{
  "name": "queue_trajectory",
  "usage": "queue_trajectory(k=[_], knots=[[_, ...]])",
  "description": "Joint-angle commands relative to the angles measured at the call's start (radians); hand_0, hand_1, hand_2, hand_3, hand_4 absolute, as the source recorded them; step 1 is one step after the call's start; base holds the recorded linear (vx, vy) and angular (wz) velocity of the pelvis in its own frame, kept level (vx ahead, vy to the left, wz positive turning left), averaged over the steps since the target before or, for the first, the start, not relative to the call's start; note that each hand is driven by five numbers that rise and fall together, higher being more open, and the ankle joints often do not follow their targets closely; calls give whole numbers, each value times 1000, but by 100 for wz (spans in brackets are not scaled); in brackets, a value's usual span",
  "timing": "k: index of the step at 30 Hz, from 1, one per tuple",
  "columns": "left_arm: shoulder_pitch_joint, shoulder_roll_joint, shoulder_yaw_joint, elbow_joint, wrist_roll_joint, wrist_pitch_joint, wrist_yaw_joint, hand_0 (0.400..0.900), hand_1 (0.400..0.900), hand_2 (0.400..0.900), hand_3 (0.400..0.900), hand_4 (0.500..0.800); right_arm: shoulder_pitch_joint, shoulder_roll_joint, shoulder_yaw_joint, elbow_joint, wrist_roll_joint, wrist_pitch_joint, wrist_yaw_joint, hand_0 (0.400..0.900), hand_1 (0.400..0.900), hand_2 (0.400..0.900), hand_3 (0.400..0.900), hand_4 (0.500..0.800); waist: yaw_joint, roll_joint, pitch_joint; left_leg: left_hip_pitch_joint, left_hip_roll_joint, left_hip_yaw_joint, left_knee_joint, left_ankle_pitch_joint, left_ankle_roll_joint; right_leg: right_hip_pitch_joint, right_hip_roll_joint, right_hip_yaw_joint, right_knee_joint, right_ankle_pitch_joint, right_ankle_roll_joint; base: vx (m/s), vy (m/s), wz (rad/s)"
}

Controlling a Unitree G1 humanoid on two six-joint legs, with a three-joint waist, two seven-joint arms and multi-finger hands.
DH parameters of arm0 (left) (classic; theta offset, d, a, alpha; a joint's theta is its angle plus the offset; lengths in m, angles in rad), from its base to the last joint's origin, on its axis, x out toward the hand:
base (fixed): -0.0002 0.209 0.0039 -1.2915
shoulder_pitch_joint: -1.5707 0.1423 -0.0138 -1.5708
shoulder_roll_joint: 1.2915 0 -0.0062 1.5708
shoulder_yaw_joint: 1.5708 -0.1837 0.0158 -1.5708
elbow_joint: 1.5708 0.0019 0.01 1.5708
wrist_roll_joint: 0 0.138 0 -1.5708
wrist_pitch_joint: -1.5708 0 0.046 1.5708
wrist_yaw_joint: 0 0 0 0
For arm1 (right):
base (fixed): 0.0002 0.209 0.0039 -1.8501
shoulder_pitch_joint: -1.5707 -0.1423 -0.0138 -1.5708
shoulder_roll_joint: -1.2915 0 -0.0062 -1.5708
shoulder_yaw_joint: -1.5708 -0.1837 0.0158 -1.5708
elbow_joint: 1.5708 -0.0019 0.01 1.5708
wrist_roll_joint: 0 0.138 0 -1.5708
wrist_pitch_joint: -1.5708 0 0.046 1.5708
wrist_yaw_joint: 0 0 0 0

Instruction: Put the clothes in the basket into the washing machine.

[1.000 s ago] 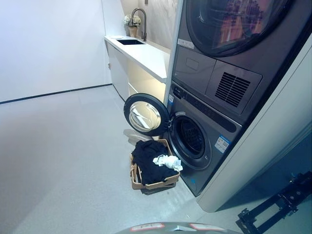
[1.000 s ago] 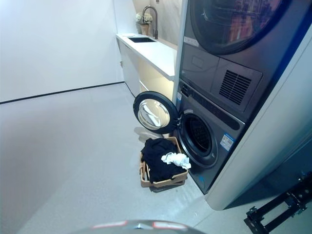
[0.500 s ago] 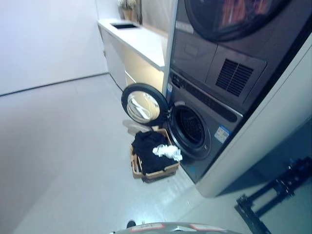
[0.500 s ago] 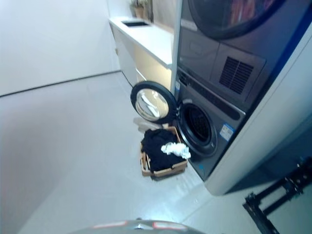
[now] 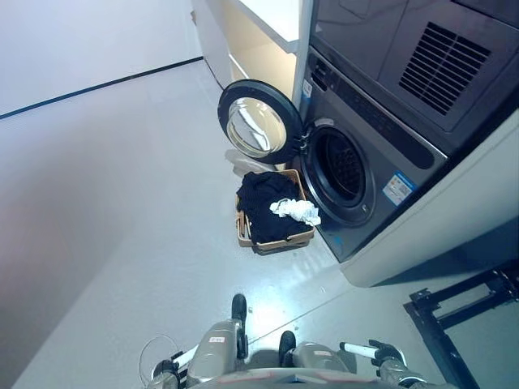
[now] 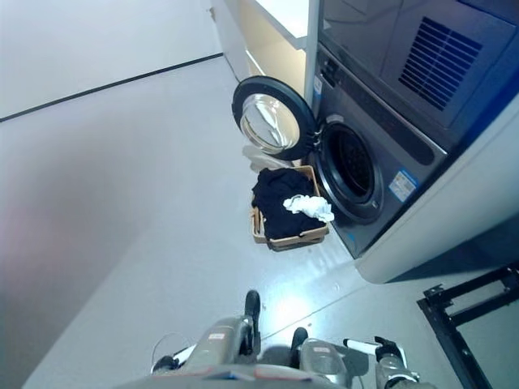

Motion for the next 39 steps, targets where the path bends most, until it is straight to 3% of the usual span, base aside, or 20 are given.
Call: queue_trajectory(k=[1,2,3,6,8,9,10,12,13,15,18,19,21,23,24,25,27,31,37,39], knots=[[29,7,0,-10,-33,-29,35,900,900,900,900,800,-26,-49,9,-13,0,-33,-32,900,900,900,900,800,2,5,-28,-89,-1,8,8,69,53,175,4,58,-65,-116,109,446,191,-30],[37,8,6,-4,-30,-27,37,900,900,900,900,800,-33,-46,10,-10,0,-32,-30,900,900,900,900,800,8,0,-35,-93,10,33,8,94,45,198,1,70,-80,-115,117,548,266,-62],[45,11,15,1,-28,-23,36,900,900,900,900,800,-34,-37,9,-4,-4,-28,-23,900,900,900,900,800,23,-10,-46,-70,16,59,18,96,59,221,-11,88,-93,-114,129,396,192,-55],[46,23,13,1,-20,-25,39,900,900,900,900,800,-31,-24,10,-1,-4,-29,-26,900,900,900,900,800,38,-32,-63,-96,10,65,85,110,74,225,-48,86,-96,-112,146,435,273,-39],[31,44,9,-1,-10,-25,38,900,900,900,900,800,-39,-9,6,-3,4,-29,-27,900,900,900,900,800,50,-67,-82,-144,-9,78,192,59,103,205,-89,92,-84,-96,172,576,402,-35],[14,60,4,-13,-5,-28,37,900,900,900,900,800,-39,-2,7,-7,10,-31,-23,900,900,900,900,800,55,-92,-93,-154,-24,85,239,12,135,174,-113,100,-39,-55,191,456,327,-24],[14,61,4,-13,-5,-28,37,900,900,900,900,800,-39,-2,7,-7,10,-31,-23,900,900,900,900,800,57,-93,-95,-157,-23,87,242,9,136,171,-114,102,-38,-55,191,473,352,-13],[-22,88,-13,-43,-3,-29,37,900,900,900,900,800,-52,6,6,-35,35,-41,-23,900,900,900,900,800,59,-117,-90,-127,-51,78,239,-48,173,92,-128,110,137,83,214,370,297,6],[-23,88,-14,-43,-3,-29,37,900,900,900,900,800,-52,6,6,-35,35,-41,-23,900,900,900,900,800,60,-118,-91,-128,-51,79,239,-48,174,88,-129,112,141,81,214,312,291,14],[-67,111,-37,-67,14,-29,43,900,900,900,900,800,-70,5,11,-69,57,-50,-28,900,900,900,900,800,41,-111,-51,-67,-83,64,228,-94,211,-39,-161,91,387,243,196,233,316,14],[-96,131,-44,-72,19,-27,49,900,900,900,900,800,-87,15,30,-105,64,-59,-36,900,900,900,900,800,21,-88,-2,16,-87,59,197,-115,233,-137,-179,62,507,244,170,220,289,5],[-97,131,-44,-72,19,-27,49,900,900,900,900,800,-87,15,30,-105,64,-59,-36,900,900,900,900,800,21,-89,1,19,-88,59,196,-115,233,-135,-180,62,508,242,170,115,98,0],[-118,135,-58,-85,12,-29,55,900,900,900,900,800,-104,17,54,-141,61,-68,-42,900,900,900,900,800,0,-63,33,59,-72,46,161,-99,226,-251,-106,80,463,122,153,160,63,15],[-136,135,-67,-74,26,-29,52,900,900,900,900,800,-118,17,72,-158,56,-74,-42,900,900,900,900,800,-11,-58,52,86,-65,33,143,-97,214,-273,-52,108,365,53,156,139,-19,30],[-136,135,-67,-74,27,-29,52,900,900,900,900,800,-118,17,72,-158,56,-74,-42,900,900,900,900,800,-11,-57,51,85,-65,33,142,-96,214,-274,-52,107,365,54,156,181,-80,39],[-147,131,-75,-68,42,-30,51,900,900,900,900,800,-118,18,84,-182,53,-80,-45,900,900,900,900,800,-19,-64,51,95,-69,21,138,-102,203,-261,-21,156,179,52,172,180,-98,35],[-149,125,-74,-60,51,-36,53,900,900,900,900,800,-110,17,95,-200,36,-81,-52,900,900,900,900,800,-19,-68,51,99,-75,3,143,-119,194,-249,-26,196,5,102,191,174,-121,38],[-133,117,-68,-57,42,-35,56,900,900,900,900,800,-108,10,109,-233,6,-81,-62,900,900,900,900,800,-18,-73,54,99,-85,-26,183,-142,180,-250,-41,194,5,120,196,149,-192,38],[-100,80,-54,-55,-2,-50,83,900,900,900,900,800,-186,-72,165,-332,-133,-69,-119,900,900,900,900,800,-13,-52,57,79,-75,-47,163,-126,156,-268,-41,149,2,128,173,82,-224,31],[-112,57,-86,-85,-1,-66,98,900,900,900,900,800,-271,-171,233,-404,-239,-69,-139,900,900,900,900,800,-21,-27,84,23,-67,-19,171,-105,140,-305,-56,104,26,110,168,-3,-234,83]])
